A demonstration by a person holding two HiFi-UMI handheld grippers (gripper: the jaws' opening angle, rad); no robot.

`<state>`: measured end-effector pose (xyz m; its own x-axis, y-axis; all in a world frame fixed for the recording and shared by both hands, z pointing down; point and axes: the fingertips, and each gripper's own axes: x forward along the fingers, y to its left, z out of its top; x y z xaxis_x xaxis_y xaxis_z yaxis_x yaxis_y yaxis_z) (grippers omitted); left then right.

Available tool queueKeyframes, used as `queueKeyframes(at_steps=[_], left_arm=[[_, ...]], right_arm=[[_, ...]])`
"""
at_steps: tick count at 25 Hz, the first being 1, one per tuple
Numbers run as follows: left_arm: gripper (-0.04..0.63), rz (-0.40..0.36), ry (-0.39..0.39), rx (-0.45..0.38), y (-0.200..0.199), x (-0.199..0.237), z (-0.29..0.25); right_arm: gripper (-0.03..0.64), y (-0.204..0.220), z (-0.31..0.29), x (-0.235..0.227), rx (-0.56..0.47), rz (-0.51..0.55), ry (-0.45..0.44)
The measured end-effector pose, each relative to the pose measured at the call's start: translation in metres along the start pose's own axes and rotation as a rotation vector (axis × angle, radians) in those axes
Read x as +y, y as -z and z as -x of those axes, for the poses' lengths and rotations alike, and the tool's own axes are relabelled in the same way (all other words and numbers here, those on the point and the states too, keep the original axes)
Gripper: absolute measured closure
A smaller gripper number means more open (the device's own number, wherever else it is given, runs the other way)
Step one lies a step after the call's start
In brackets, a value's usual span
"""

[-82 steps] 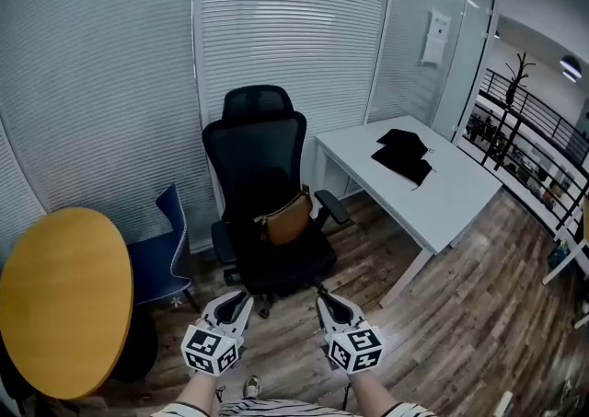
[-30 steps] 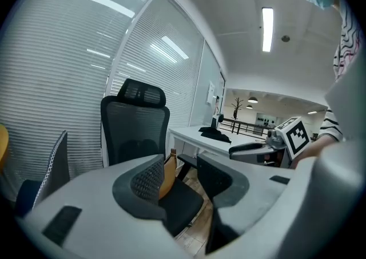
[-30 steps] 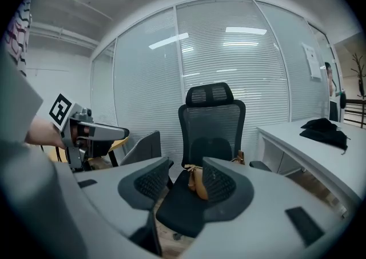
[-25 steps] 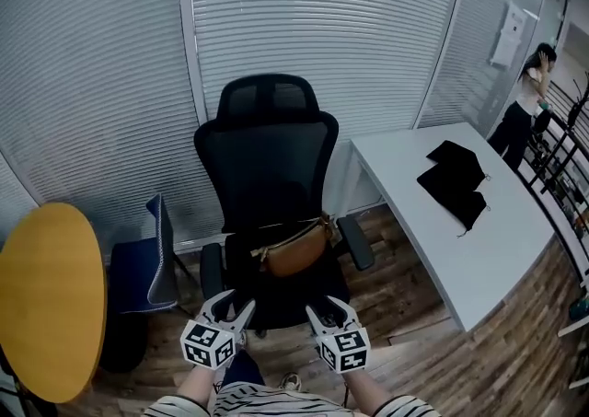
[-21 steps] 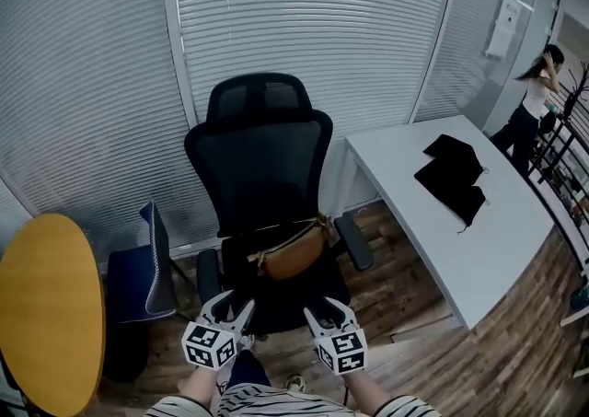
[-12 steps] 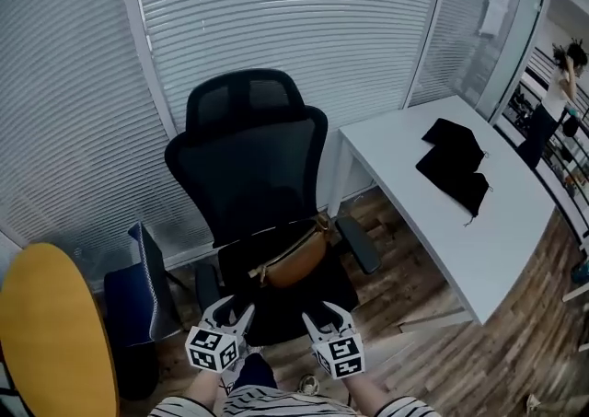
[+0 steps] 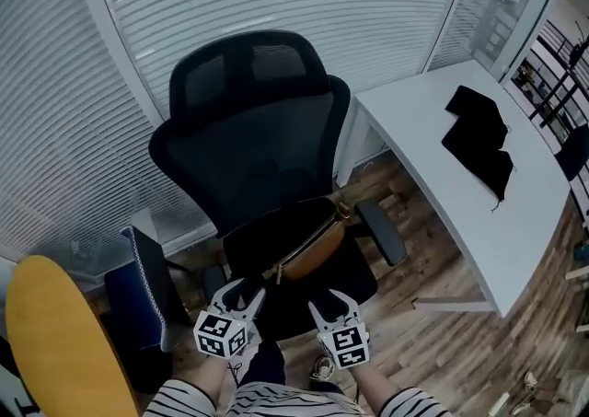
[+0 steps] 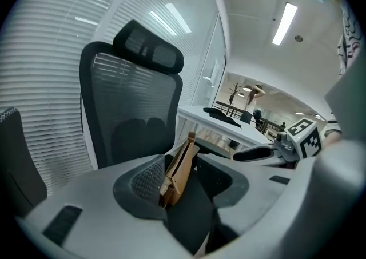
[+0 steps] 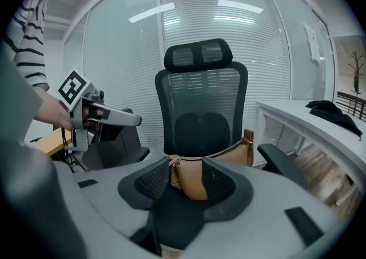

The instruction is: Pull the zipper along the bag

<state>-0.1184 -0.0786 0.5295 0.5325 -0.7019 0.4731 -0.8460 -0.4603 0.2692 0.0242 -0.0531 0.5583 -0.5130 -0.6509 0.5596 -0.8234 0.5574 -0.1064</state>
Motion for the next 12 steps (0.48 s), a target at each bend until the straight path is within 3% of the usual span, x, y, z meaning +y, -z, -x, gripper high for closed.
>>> queueKeyframes(at_steps=[3, 12], left_arm=[[0.439, 0.02, 0.031, 0.048, 0.016, 0.011, -0.016], [0.439, 0.113, 0.078, 0.116, 0.048, 0.048, -0.05]], right_arm=[[0.428, 0.002, -0.025, 0.001, 0.015, 0.036, -0.002], [0.426, 0.022, -0.088, 0.013, 0.07, 0.275, -0.036]])
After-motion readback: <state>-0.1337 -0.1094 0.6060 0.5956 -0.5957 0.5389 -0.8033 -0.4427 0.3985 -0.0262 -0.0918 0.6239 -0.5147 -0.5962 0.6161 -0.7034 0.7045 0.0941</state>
